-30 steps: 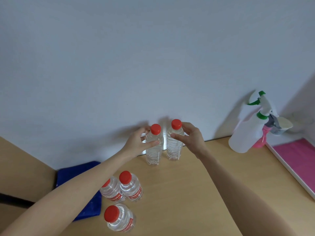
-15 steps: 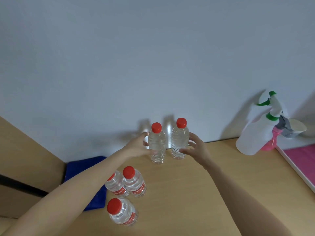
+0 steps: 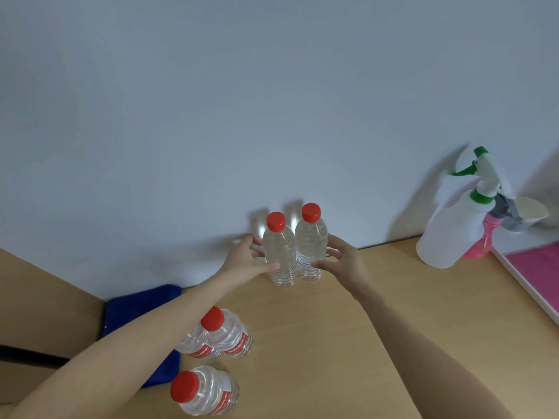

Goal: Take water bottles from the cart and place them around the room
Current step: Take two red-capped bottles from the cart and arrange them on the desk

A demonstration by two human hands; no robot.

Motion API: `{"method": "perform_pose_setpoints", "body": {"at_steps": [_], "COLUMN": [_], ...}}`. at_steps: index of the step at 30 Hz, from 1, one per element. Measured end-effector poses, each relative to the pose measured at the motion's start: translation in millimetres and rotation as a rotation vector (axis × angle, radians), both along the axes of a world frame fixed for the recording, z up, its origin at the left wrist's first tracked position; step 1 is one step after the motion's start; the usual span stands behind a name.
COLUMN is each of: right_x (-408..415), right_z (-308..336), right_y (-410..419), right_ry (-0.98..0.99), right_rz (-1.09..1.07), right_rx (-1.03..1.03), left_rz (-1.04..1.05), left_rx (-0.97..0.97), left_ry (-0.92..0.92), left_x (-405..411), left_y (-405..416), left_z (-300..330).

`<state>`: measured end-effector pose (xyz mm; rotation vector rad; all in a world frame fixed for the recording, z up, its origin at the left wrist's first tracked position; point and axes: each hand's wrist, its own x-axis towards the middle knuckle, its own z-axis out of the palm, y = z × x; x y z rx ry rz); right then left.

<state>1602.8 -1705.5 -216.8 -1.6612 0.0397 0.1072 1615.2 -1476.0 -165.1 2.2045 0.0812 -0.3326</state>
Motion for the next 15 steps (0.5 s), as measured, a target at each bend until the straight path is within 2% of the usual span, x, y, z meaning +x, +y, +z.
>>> {"method": "perform_pose_setpoints", "body": {"at_steps": [10, 13, 15], "right_x": [2, -5, -14], "right_z": [-1, -1, 1], "right_y": [0, 1, 3], "right_ry": [0.009, 0.021, 0.034], "right_rz": [0.029, 0.026, -0.003], "right_rx": [0.005, -0.002, -0.033], "left_rz": [-0.032, -0.059, -0.066], "left_rx": [0.048, -0.166, -0.232], "left_ry": [0.092, 0.301, 0.353], "left_x": [1, -1, -8], "left_y": [-4, 6, 19], "left_z": [11, 20, 33]}}
